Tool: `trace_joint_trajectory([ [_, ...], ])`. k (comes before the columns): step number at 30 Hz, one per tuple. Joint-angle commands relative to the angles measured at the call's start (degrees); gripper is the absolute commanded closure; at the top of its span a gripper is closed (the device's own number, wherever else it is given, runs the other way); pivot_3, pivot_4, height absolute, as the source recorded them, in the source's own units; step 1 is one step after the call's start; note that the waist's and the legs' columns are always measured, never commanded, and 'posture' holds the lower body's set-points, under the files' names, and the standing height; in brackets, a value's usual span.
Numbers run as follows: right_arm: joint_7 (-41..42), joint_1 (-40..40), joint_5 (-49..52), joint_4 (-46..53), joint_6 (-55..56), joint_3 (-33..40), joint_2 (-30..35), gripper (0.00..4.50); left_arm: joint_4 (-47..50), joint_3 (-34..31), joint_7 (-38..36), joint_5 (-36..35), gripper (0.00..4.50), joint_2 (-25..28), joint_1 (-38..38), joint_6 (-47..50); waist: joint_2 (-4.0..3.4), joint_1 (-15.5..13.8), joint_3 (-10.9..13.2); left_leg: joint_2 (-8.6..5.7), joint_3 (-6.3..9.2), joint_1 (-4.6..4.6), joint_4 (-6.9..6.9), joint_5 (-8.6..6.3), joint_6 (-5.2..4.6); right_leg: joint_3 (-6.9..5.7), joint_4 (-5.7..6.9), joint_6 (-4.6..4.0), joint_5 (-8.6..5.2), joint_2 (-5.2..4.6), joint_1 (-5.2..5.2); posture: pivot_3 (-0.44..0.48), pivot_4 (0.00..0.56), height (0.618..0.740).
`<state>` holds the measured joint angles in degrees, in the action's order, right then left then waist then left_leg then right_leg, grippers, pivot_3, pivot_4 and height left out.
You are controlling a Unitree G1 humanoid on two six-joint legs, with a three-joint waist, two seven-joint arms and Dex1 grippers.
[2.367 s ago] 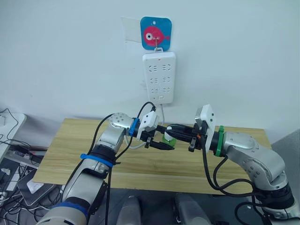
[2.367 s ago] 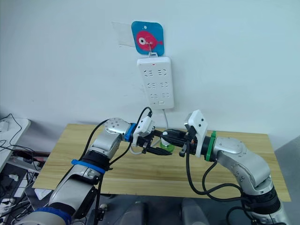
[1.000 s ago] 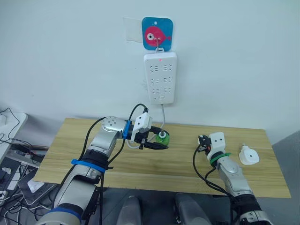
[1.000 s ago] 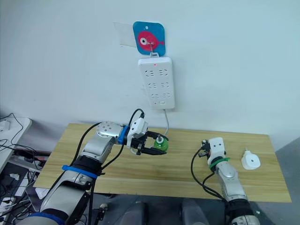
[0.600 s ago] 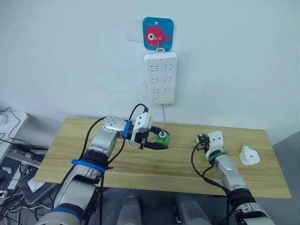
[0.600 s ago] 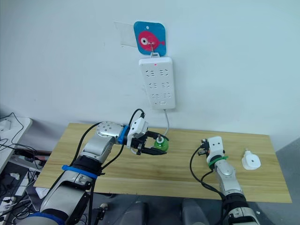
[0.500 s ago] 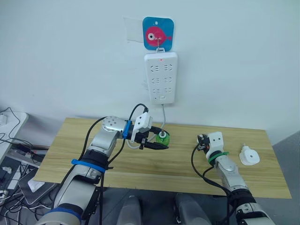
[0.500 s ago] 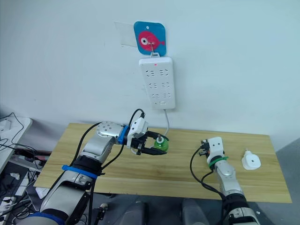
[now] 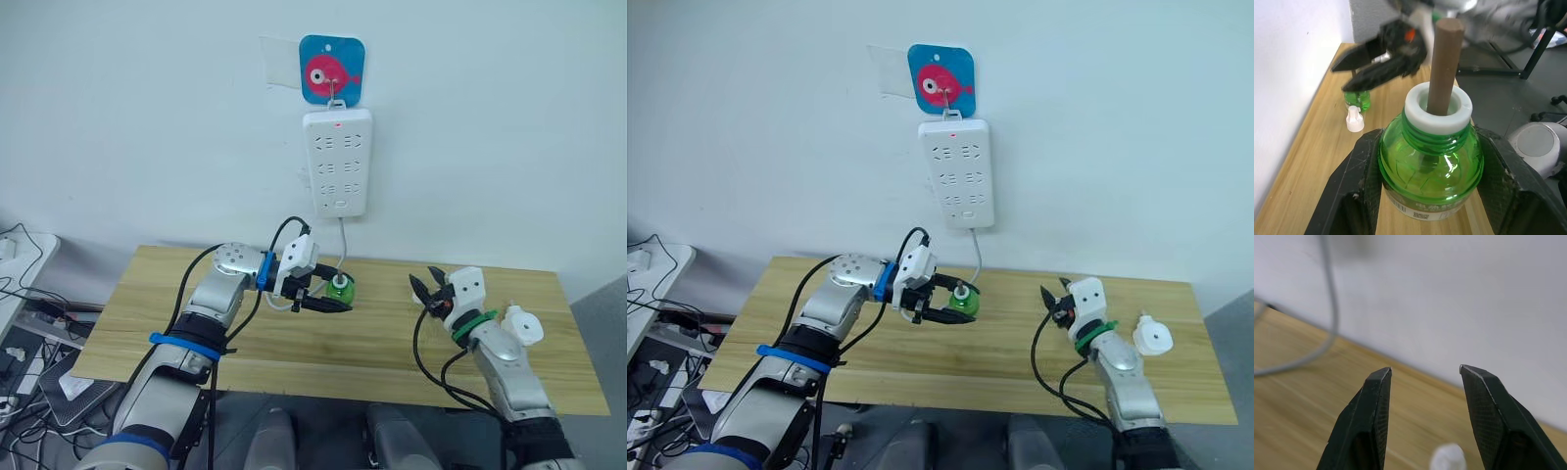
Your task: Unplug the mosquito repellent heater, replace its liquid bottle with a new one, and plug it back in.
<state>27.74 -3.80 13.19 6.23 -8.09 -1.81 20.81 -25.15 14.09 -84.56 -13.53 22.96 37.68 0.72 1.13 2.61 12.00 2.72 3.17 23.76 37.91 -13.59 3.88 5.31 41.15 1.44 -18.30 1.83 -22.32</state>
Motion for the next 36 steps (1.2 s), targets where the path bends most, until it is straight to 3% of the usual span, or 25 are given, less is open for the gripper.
trace_joint_trajectory([
  [1, 5.78, -1.45, 8.96, 13.96, -11.54, -0.48, 3.72, 2.22, -0.28, -1.15, -0.43, -0.69, 2.24, 0.05, 1.06, -1.13, 0.0, 0.02, 0.0, 0.0, 0.02, 0.0, 0.01, 0.0, 0.0, -0.02, 0.0, 0.0, 0.0, 0.0, 0.0, 0.01, 0.147, 0.74],
  [4, 9.83, -3.08, 16.52, 20.1, -20.92, -0.36, 7.62, 2.81, -0.68, -1.2, -0.26, -1.03, 2.24, -0.64, 1.86, -0.58, 0.0, 0.0, 0.0, 0.0, 0.03, 0.01, 0.01, 0.0, 0.0, -0.04, -0.02, 0.0, 0.0, 0.0, 0.02, 0.005, 0.146, 0.74],
  [6, 11.32, -4.05, 18.94, 22.78, -24.93, -0.87, 9.87, 3.5, -1.03, -1.16, -0.4, -1.04, 2.24, -0.92, 2.25, -0.7, 0.01, -0.08, 0.0, -0.01, 0.08, 0.04, 0.02, 0.0, 0.0, -0.1, -0.07, 0.0, 0.0, 0.0, 0.03, 0.002, 0.145, 0.74],
  [11, 12.17, -6.73, 23.55, 26.74, -31.34, -2.36, 11.02, 3.5, -1.92, -1.19, -0.51, -1.1, 2.24, -1.39, 2.87, -0.82, 0.01, 0.11, 0.0, -0.01, 0.08, 0.04, 0.01, -0.01, -0.01, -0.1, -0.07, 0.0, 0.0, 0.0, 0.02, -0.001, 0.147, 0.74],
  [19, 11.26, -8.49, 22.02, 26.46, -31.91, -5.63, 8.54, 3.5, -0.81, -1.27, -1.03, -1.32, 2.24, -1.36, 2.64, -0.27, 0.01, 0.24, 0.0, -0.01, 0.09, 0.05, 0.02, -0.01, -0.01, -0.12, -0.08, 0.01, 0.0, 0.01, 0.02, 0.005, 0.153, 0.74],
  [22, 11.22, -8.54, 22.23, 26.68, -32.08, -5.21, 8.71, 2.92, -0.81, -1.49, -1.08, -1.31, 2.24, -1.07, 2.74, -0.18, 0.02, 0.21, 0.0, -0.01, 0.09, 0.05, 0.02, 0.0, -0.01, -0.12, -0.08, 0.01, 0.0, 0.01, 0.02, 0.017, 0.157, 0.74],
  [24, 11.41, -9.06, 22.16, 26.15, -32.1, -5.25, 8.82, 2.29, -0.77, -1.53, -1.07, -1.27, 2.24, -1.02, 2.66, -0.2, 0.02, 0.21, 0.0, -0.02, 0.09, 0.05, 0.02, 0.0, -0.01, -0.11, -0.08, 0.01, 0.0, 0.0, 0.02, 0.017, 0.157, 0.74],
  [36, 11.54, -15.21, 18.14, 18.96, -29.49, -9.39, 4.09, 2.29, 0.65, -1.61, -1.05, -1.2, 2.24, -1.24, 2.05, 0.03, 0.01, 0.12, 0.0, -0.01, 0.12, 0.06, 0.01, 0.0, -0.01, -0.15, -0.09, 0.01, 0.0, 0.01, 0.02, 0.031, 0.156, 0.74],
])
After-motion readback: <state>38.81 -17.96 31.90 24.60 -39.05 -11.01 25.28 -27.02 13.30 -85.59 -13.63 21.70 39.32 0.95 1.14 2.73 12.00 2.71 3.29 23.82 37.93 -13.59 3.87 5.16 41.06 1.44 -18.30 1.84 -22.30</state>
